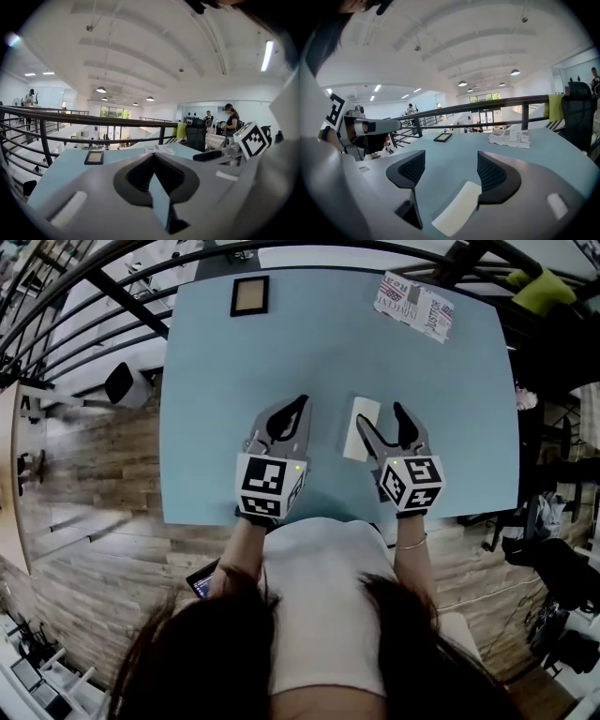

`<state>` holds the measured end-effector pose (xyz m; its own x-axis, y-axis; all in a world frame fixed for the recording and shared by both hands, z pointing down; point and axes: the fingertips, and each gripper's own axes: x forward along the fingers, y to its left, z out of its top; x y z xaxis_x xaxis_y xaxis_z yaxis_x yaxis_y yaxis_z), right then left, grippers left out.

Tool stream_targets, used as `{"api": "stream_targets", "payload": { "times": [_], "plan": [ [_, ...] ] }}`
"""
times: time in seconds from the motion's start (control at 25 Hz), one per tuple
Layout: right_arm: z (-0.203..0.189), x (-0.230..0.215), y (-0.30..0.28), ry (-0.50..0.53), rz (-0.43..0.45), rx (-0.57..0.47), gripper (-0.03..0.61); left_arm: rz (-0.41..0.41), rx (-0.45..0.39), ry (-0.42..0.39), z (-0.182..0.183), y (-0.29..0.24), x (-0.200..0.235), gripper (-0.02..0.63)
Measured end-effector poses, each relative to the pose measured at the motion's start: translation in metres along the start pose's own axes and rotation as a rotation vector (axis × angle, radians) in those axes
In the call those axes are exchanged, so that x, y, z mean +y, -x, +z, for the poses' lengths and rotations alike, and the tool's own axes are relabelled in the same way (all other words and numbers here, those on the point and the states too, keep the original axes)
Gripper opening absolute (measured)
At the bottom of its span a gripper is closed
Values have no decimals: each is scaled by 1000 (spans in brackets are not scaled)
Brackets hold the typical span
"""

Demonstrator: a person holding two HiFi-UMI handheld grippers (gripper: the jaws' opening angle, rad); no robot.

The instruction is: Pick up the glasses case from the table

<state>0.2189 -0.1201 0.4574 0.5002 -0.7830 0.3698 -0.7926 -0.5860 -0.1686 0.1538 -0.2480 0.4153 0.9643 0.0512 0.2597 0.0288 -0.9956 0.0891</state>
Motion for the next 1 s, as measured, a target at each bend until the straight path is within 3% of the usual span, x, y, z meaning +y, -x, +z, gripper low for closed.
{"api": "stream_targets", "payload": {
  "times": [1.0],
  "plan": [
    [-87,-11,-20,-108,-147,187,377,-75,53,-16,-22,-25,-12,57]
  ]
}}
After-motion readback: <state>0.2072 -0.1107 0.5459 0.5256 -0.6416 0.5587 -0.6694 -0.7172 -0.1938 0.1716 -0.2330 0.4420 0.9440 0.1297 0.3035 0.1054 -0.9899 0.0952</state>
